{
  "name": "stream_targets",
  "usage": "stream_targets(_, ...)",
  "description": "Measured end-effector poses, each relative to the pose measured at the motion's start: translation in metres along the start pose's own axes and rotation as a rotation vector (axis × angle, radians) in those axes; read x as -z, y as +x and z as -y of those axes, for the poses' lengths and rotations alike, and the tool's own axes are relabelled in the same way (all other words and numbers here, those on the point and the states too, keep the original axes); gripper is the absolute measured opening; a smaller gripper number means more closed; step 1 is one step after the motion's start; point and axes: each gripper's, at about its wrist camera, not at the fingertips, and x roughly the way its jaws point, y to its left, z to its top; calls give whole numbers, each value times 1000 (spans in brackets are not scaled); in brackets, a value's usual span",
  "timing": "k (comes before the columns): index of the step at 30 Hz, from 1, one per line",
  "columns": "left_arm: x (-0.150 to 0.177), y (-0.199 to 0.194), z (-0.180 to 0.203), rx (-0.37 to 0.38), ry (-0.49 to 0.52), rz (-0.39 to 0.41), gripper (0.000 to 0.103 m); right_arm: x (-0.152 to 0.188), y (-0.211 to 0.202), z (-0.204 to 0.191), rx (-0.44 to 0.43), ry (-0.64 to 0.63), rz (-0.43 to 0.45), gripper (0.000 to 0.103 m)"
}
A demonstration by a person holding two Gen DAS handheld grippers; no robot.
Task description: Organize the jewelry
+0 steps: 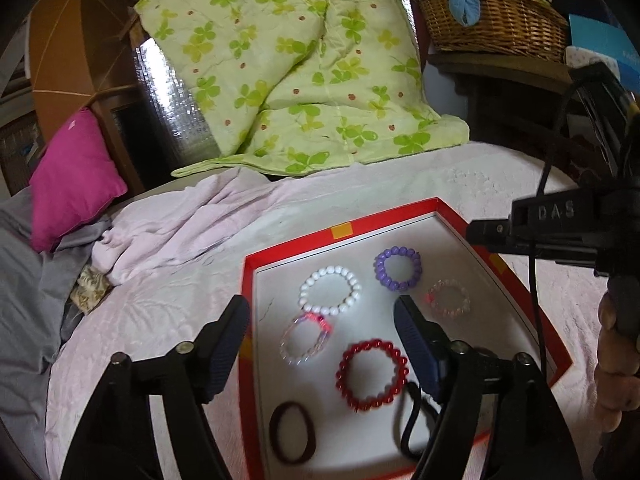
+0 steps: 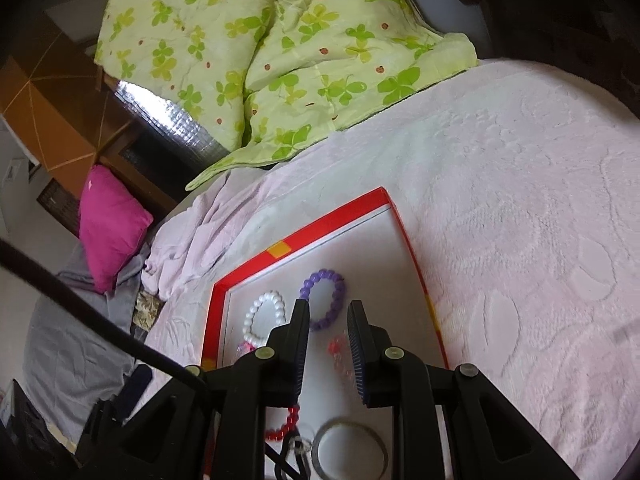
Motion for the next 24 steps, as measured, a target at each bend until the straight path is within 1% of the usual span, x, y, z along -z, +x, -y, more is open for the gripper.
stream_targets(3, 2, -11, -5, -17, -16, -3, 76, 14, -11, -7, 23, -50, -2, 30)
stream_targets(5, 4, -19, -8, -16, -29, -1, 76, 26, -20, -11, 42, -96, -11, 30)
stream_targets(7, 9, -27, -14, -13, -52, 2, 84, 33, -29, -14, 55, -120, -13, 30)
stream_targets(10, 17, -39, -24, -5, -90, 7, 84, 42, -48, -21, 63, -140, 16, 31)
stream_targets(11, 19, -42, -27, -6, -100, 5, 84, 45, -54, -24, 68, -149, 26, 35)
stream_targets(12, 23, -47, -32, -11, -113, 6, 84, 48, -59, -26, 72, -157, 36, 41)
stream_targets(14, 30, -54, -39, -19, -135, 8, 84, 56, -71, -34, 89, -182, 64, 48)
stream_targets(19, 47, -65, -57, -15, -197, -13, 85, 81, -92, -49, 113, -238, 97, 48)
stream_targets(24, 65, -79, -68, -21, -221, -9, 85, 109, -115, -58, 140, -274, 144, 48)
